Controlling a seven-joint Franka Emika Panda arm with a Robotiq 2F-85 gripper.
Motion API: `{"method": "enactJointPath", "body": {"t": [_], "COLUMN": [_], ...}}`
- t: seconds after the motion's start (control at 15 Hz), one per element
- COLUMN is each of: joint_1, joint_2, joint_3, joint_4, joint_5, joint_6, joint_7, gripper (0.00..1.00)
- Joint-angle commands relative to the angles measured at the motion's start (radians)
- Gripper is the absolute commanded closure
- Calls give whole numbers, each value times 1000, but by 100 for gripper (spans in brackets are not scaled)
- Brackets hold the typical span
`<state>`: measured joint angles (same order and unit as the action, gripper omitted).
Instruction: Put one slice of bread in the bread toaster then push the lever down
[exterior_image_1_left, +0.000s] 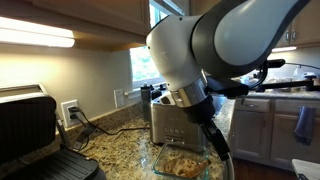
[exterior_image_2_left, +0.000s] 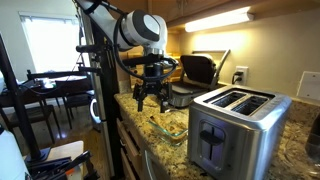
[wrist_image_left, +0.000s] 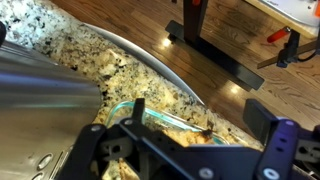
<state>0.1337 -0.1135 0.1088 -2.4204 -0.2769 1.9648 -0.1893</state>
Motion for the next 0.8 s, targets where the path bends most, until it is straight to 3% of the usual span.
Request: {"method": "enactJointPath", "body": {"t": [0.0, 0.73], "joint_1": [-19, 6], "joint_2": [-38, -13], "joint_3": [-22, 16], "joint_4": [-59, -51], "joint_5": [22, 11], "joint_6": [59, 31], "joint_7": [-42, -32], "gripper": [0, 0]}}
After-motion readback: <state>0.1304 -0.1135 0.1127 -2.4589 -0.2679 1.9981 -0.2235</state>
